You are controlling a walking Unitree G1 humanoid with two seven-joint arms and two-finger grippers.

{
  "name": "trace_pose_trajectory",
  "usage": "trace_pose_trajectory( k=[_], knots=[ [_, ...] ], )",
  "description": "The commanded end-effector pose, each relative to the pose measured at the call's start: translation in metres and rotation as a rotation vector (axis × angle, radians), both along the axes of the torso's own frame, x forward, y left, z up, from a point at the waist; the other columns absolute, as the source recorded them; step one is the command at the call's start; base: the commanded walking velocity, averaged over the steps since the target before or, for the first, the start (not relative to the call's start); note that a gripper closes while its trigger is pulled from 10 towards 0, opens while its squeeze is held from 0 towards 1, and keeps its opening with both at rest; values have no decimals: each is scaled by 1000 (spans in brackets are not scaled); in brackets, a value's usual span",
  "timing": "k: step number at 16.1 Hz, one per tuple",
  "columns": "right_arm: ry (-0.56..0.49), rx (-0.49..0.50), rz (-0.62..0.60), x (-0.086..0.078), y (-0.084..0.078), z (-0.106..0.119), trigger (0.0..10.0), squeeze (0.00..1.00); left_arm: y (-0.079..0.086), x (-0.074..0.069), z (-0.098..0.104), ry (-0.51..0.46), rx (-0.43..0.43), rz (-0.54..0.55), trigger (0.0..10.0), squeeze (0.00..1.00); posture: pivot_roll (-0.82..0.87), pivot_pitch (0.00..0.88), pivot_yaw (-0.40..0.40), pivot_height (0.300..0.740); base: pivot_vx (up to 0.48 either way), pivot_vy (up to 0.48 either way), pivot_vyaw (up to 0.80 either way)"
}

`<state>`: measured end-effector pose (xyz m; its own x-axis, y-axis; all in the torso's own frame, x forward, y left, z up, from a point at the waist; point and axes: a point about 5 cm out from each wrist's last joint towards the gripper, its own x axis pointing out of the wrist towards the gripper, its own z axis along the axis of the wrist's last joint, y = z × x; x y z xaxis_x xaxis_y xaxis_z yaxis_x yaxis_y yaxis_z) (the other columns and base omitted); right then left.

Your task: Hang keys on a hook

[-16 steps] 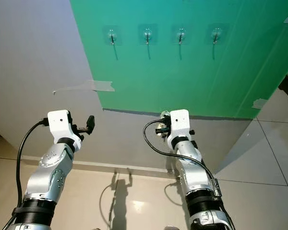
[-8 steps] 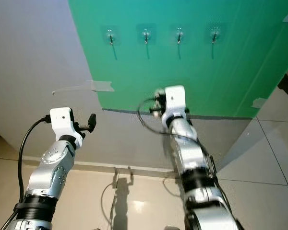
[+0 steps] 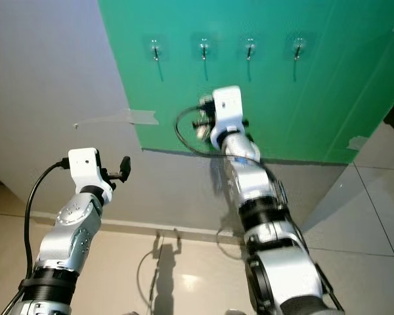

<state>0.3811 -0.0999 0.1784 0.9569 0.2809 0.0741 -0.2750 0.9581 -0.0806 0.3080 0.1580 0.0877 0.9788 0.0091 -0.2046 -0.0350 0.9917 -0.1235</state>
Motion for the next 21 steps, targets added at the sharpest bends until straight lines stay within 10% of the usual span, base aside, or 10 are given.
trace_pose_trajectory(
  k=[1,21],
  knots=[
    [-27,-5,13,4,2,11,10000,0,3,-1,-1,1,7,20,10000,0,-147,0,52,740,0,0,0],
    [-261,-30,148,7,14,98,10000,0,-6,3,-2,-2,-11,-4,10000,0,-168,0,57,740,0,0,0]
  ],
)
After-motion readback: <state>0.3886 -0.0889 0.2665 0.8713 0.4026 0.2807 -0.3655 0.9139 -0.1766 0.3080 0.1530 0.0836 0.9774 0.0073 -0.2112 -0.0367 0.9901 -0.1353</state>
